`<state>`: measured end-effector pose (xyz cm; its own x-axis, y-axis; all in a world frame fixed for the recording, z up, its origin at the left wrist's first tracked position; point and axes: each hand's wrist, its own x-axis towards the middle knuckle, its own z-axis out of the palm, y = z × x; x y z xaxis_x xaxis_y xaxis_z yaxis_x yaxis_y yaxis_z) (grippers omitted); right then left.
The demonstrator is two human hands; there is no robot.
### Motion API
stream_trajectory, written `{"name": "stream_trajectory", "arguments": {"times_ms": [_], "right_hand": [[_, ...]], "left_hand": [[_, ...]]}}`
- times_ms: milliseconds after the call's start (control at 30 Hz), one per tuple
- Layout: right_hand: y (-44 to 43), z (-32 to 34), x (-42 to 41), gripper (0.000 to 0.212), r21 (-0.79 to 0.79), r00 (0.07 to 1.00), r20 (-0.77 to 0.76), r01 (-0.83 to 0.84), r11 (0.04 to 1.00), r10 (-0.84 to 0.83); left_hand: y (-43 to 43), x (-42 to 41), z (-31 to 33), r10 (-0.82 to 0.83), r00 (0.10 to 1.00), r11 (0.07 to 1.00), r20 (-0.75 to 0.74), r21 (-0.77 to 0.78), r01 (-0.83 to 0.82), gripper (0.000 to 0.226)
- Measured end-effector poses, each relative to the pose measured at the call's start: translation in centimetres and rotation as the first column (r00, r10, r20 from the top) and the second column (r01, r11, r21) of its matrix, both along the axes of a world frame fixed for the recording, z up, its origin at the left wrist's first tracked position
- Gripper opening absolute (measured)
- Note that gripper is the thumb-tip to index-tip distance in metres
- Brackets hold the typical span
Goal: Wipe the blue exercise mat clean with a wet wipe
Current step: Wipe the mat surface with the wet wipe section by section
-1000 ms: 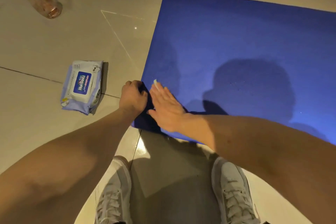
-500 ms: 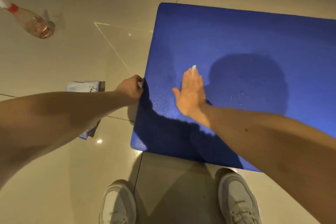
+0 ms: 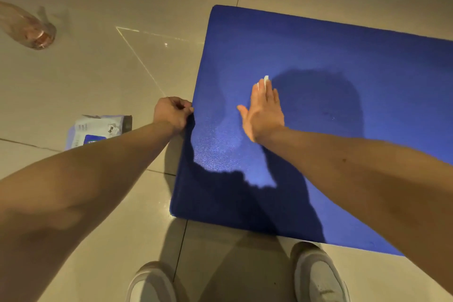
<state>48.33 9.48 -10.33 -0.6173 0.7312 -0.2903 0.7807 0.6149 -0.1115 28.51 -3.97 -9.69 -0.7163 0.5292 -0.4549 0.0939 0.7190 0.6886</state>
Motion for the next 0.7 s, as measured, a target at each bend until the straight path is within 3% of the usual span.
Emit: {"name": "stream_trajectory", "arguments": {"times_ms": [100,167,300,367,433,500,567,600,700], "right_hand": [[-5.1,-0.4,-3.5,0.076,0.128,0.971,0.003,-0.238,0.963,0.239],[-7.7,-0.7,-4.2,0.071,0.132,0.909,-0.027,-0.410,0.903,0.417],[-4.8,-0.5,-3.1,0.069,0.132,0.808,-0.022,-0.581,0.803,0.588],[-1.5,-0.7,-3.0,0.070,0.179,0.833,0.078,-0.553,0.814,0.548],[2.2,-0.3,-3.2,0.073,0.153,0.919,0.120,-0.390,0.908,0.375],[4.6,0.2,-3.4,0.075,0.116,0.987,0.054,-0.155,0.981,0.149],[4.4,0.2,-4.6,0.077,0.079,0.997,0.059,-0.063,0.995,0.058],[3.1,0.0,-5.4,0.076,0.108,0.994,0.069,-0.096,0.990,0.089],[-3.1,-0.4,-6.9,0.071,0.109,0.924,0.007,-0.381,0.918,0.383]], "left_hand": [[-0.1,0.1,-0.3,0.051,0.996,0.997,0.070,0.058,-0.055,0.012],[-0.2,0.1,-0.3,0.060,0.993,0.994,0.102,0.080,-0.068,0.003],[-0.2,0.1,-0.4,0.074,0.991,0.992,0.112,0.090,-0.084,0.007],[0.0,0.1,-0.5,0.086,0.989,0.991,0.116,0.096,-0.098,0.005],[0.1,0.2,-0.4,0.094,0.989,0.990,0.115,0.095,-0.105,0.005],[0.2,0.3,-0.5,0.108,0.988,0.988,0.112,0.096,-0.119,0.008],[0.2,0.4,-0.7,0.114,0.987,0.988,0.113,0.092,-0.125,0.008],[0.2,0.3,-0.8,0.116,0.987,0.988,0.111,0.090,-0.126,0.007],[0.1,0.1,-1.1,0.109,0.989,0.988,0.103,0.098,-0.119,0.005]]}}
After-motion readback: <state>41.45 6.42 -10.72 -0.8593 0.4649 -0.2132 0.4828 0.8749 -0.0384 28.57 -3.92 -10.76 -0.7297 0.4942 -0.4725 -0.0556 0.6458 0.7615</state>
